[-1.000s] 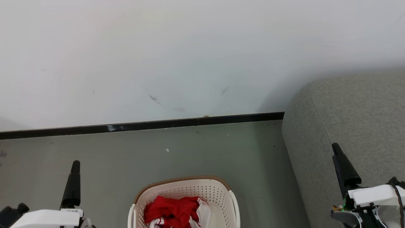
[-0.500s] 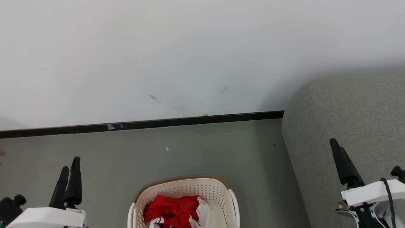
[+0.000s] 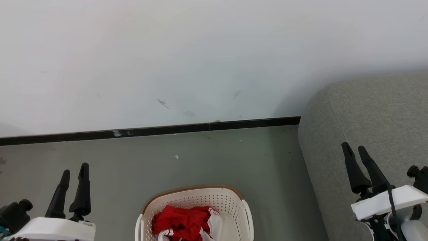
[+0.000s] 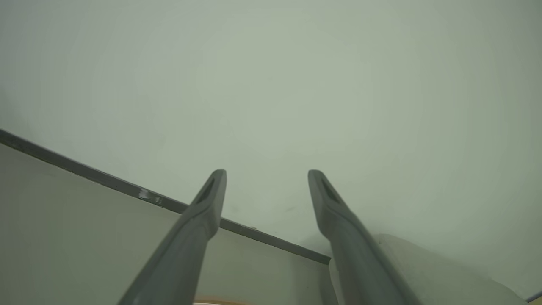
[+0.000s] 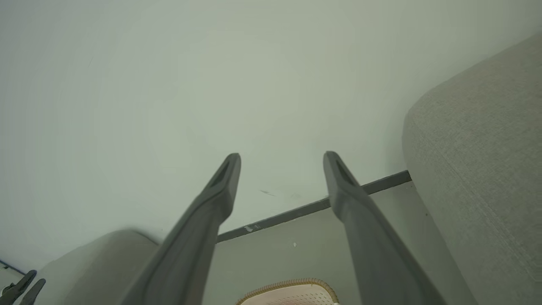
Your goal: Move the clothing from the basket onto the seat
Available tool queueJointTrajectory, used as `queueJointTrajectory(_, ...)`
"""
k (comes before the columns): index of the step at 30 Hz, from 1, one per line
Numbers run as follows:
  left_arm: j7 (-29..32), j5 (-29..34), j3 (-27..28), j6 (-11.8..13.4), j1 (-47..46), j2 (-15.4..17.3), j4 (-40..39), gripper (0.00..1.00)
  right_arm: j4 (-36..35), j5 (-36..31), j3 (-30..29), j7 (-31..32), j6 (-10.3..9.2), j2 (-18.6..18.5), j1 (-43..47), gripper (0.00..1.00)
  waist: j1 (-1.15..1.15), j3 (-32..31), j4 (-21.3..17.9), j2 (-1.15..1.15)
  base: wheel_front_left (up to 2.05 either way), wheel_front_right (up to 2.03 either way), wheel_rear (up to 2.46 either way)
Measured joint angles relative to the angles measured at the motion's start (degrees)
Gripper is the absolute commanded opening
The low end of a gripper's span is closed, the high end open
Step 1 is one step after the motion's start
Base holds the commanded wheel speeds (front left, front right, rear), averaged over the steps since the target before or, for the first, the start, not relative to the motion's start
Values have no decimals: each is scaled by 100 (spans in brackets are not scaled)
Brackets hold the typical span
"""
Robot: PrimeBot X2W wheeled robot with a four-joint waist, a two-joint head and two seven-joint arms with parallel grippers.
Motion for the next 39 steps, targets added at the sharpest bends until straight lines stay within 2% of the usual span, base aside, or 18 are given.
queueJointTrajectory(13,-260,1454,-146,65,-102,219,-42,100,-165,-1535,-190,-186,2,151,1,100,0,8,50,0,0,0,0)
queueJointTrajectory(23,-456,2450,-172,263,-102,291,-43,100,-188,-2707,-339,-355,2,227,13,100,-1,21,35,0,0,0,0)
queueJointTrajectory(39,-465,2597,-124,288,-102,144,-31,100,-151,-2981,-412,-360,2,402,17,100,-1,47,31,0,0,0,0)
